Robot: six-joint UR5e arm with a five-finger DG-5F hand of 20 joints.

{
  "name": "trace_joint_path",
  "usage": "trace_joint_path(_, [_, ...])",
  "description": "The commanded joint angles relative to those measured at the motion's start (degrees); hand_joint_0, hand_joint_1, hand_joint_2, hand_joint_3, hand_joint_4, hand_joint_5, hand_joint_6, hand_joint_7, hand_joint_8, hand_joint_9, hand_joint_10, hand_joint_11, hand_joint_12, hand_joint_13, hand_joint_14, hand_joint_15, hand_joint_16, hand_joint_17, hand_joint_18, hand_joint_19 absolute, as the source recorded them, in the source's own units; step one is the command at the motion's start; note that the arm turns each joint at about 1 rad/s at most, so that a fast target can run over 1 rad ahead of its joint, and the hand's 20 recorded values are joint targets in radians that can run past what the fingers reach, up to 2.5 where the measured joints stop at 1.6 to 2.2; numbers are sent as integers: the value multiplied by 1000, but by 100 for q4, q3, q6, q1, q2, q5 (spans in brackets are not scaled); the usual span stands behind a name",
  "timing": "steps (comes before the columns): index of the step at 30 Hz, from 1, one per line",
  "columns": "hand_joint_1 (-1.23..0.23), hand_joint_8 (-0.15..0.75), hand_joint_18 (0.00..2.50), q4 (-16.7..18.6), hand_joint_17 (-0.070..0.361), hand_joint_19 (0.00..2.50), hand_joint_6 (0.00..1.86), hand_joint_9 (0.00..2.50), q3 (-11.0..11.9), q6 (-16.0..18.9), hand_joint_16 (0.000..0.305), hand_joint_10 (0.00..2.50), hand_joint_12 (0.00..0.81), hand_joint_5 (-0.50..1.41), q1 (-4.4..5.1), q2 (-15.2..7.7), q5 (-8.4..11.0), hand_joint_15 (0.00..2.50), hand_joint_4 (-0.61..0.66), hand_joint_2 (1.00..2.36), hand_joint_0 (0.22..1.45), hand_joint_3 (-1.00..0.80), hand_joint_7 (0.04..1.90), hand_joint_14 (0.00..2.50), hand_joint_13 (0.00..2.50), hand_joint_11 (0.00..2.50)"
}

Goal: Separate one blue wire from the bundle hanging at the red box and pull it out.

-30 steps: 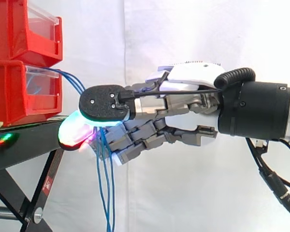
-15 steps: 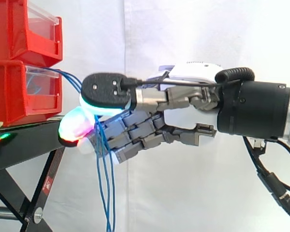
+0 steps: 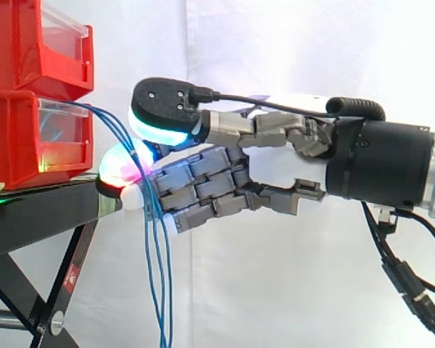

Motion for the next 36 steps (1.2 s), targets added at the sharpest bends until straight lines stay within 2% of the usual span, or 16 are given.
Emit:
trace_joint_path(1, [-741, 328, 623, 562, 115, 424, 516, 715, -272, 11, 51, 10, 392, -119, 13, -2, 143, 391, 250, 1003, 608, -472, 1223, 14, 652, 400])
trace_joint_path(2, [-742, 327, 623, 676, 115, 430, 528, 716, -316, 11, 51, 10, 393, -121, 22, 6, 178, 389, 239, 1002, 609, -470, 1209, 14, 653, 400])
trace_joint_path(3, [-742, 328, 624, 966, 115, 430, 538, 715, -421, 29, 51, 10, 392, -122, 22, 6, 275, 390, 246, 1003, 610, -468, 1200, 14, 653, 407])
trace_joint_path(5, [-745, 328, 628, 1116, 114, 428, 563, 717, -456, 64, 51, 10, 394, -126, 30, -2, 345, 398, 240, 1003, 612, -458, 1179, 14, 656, 411])
trace_joint_path(11, [-754, 329, 636, 1054, 114, 434, 715, 723, -456, 196, 51, 10, 391, -157, 30, -2, 362, 399, 215, 1009, 626, -400, 988, 14, 666, 426])
trace_joint_path(18, [-760, 327, 639, 1054, 114, 434, 753, 716, -456, 187, 51, 11, 394, -169, 39, -2, 389, 400, 219, 1009, 633, -387, 917, 16, 661, 442])
trace_joint_path(23, [-761, 326, 638, 1054, 114, 442, 741, 712, -456, 169, 51, 11, 394, -169, 66, -2, 485, 399, 225, 1008, 627, -401, 927, 14, 658, 439])
trace_joint_path(25, [-760, 326, 638, 1054, 114, 442, 740, 712, -456, 169, 51, 11, 394, -169, 92, -2, 600, 401, 229, 1007, 624, -411, 928, 16, 656, 431])
trace_joint_path(36, [-756, 326, 636, 1080, 114, 443, 733, 709, -456, 64, 51, 11, 396, -168, 215, -2, 767, 400, 228, 1006, 614, -422, 936, 16, 655, 440])
